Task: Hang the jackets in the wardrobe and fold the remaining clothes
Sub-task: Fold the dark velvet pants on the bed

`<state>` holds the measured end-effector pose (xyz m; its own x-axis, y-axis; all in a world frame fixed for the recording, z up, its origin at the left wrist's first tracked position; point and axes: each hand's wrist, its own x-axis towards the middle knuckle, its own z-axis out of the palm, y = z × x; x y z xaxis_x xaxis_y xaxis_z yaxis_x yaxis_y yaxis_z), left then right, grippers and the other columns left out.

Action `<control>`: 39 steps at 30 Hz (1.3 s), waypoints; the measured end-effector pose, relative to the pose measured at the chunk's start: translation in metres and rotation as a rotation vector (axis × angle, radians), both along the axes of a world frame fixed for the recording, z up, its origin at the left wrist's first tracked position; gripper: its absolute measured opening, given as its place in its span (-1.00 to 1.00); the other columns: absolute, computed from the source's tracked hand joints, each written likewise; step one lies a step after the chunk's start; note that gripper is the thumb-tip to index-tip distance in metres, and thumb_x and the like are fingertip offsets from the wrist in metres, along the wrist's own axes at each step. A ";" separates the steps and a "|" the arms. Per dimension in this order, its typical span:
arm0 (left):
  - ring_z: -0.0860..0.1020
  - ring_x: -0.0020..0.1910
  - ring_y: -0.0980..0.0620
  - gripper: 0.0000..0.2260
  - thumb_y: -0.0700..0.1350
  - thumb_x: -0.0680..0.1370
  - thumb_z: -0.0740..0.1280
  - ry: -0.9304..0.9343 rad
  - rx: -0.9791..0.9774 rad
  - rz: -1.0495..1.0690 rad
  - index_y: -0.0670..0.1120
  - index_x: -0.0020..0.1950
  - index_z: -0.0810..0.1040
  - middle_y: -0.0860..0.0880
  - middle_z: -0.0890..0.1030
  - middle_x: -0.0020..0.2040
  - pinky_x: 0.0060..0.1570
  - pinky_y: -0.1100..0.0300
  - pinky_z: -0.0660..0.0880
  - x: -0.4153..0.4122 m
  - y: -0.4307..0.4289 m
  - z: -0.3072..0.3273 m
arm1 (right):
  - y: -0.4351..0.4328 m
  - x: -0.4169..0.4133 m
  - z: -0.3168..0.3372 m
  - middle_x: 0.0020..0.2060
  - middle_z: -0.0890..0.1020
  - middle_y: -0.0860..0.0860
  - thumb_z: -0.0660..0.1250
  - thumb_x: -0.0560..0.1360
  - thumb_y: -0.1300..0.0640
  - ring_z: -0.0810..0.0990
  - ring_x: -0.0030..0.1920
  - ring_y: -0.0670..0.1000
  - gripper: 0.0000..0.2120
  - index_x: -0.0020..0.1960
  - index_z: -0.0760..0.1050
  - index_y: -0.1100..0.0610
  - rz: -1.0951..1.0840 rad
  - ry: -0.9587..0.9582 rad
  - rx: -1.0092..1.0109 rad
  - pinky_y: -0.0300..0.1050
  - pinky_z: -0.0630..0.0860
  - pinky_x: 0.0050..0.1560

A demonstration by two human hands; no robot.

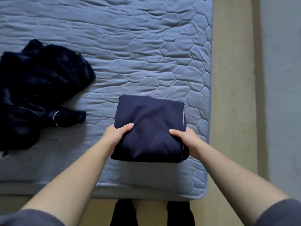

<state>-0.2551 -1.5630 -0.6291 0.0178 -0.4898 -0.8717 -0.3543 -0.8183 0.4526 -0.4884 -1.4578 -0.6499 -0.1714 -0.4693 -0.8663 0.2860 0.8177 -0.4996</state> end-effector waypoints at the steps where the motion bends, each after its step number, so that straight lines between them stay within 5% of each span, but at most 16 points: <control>1: 0.62 -0.10 0.04 -0.81 -0.01 0.41 0.50 -0.009 -0.003 -0.001 0.02 -0.06 0.57 0.06 0.65 -0.09 -0.20 0.16 0.50 0.003 0.011 0.017 | 0.010 0.004 0.019 0.05 0.66 -0.11 0.42 0.44 0.18 0.64 -0.01 -0.11 -0.60 0.25 0.47 -0.01 0.003 0.005 -0.020 -0.22 0.53 -0.13; 6: 0.58 -0.14 0.08 -0.75 -0.09 0.44 0.47 -0.004 -0.077 0.002 -0.05 0.09 0.55 0.03 0.62 -0.10 -0.17 0.18 0.45 0.017 0.045 0.109 | 0.045 0.025 0.122 0.27 0.52 0.00 0.34 0.49 0.25 0.56 0.18 0.02 -0.35 0.49 0.15 0.04 -0.042 0.050 -0.066 -0.04 0.52 0.17; 11: 0.62 -0.08 -0.01 -0.74 -0.17 0.46 0.43 0.136 -0.072 -0.093 -0.12 0.14 0.57 -0.06 0.66 -0.03 -0.12 0.15 0.50 0.039 0.059 0.212 | 0.089 0.050 0.245 0.22 0.54 -0.06 0.24 0.52 0.30 0.59 0.12 -0.04 -0.38 0.48 0.13 -0.06 -0.149 0.009 -0.178 -0.19 0.54 0.00; 16: 0.67 -0.20 0.02 -0.82 -0.18 0.47 0.40 0.333 0.000 -0.322 -0.11 0.06 0.56 -0.07 0.70 -0.14 -0.28 0.19 0.55 0.054 0.083 0.302 | 0.161 0.087 0.351 0.37 0.38 -0.13 0.25 0.56 0.21 0.49 0.28 -0.04 -0.23 0.56 -0.16 -0.07 -0.383 0.055 -0.259 -0.13 0.48 0.19; 20: 0.62 -0.07 -0.07 -0.79 -0.10 0.46 0.43 0.316 -0.054 -0.560 -0.08 0.05 0.55 -0.10 0.64 -0.04 -0.07 0.07 0.53 0.048 0.111 0.367 | 0.232 0.133 0.415 0.37 0.36 -0.10 0.24 0.57 0.17 0.54 0.23 -0.08 -0.21 0.56 -0.24 -0.06 -0.636 0.039 -0.307 -0.12 0.54 0.09; 25: 0.60 -0.23 0.01 -0.92 -0.12 0.46 0.43 0.361 -0.130 -0.797 -0.09 -0.12 0.56 -0.08 0.63 -0.18 -0.28 0.17 0.48 0.020 0.169 0.424 | 0.331 0.176 0.459 0.24 0.48 -0.21 0.25 0.56 0.11 0.64 0.08 -0.14 -0.25 0.56 -0.15 -0.13 -0.984 0.071 -0.410 -0.20 0.59 -0.18; 31: 0.61 -0.09 -0.12 -0.75 -0.13 0.46 0.42 0.472 -0.078 -1.015 -0.17 0.11 0.56 -0.17 0.64 -0.05 -0.15 0.09 0.52 0.000 0.286 0.455 | 0.460 0.228 0.495 0.04 0.62 -0.31 0.25 0.55 0.07 0.65 0.01 -0.20 -0.35 0.53 0.03 -0.20 -1.257 0.240 -0.478 -0.24 0.57 -0.19; 36: 0.64 -0.04 -0.17 -0.69 -0.11 0.46 0.42 0.571 0.078 -1.261 -0.15 0.18 0.55 -0.20 0.66 0.02 -0.16 0.05 0.56 -0.005 0.431 0.472 | 0.592 0.305 0.523 0.05 0.66 -0.22 0.27 0.49 0.06 0.65 0.03 -0.16 -0.70 0.13 0.49 -0.27 -1.479 0.392 -0.526 -0.25 0.57 -0.17; 39: 0.66 -0.11 -0.14 -0.71 -0.13 0.47 0.41 0.647 0.169 -1.408 -0.15 0.18 0.56 -0.18 0.68 -0.03 -0.25 0.09 0.55 0.010 0.534 0.481 | 0.678 0.366 0.536 0.03 0.67 -0.18 0.25 0.49 0.08 0.66 -0.02 -0.15 -0.72 -0.02 0.60 -0.29 -1.596 0.481 -0.527 -0.23 0.57 -0.15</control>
<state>-0.2446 -1.0293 -0.1479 -0.7415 0.3126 -0.5937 -0.6396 -0.0617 0.7662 -0.1223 -0.7798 -0.1142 -0.8791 0.2106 -0.4276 0.3381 -0.3567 -0.8709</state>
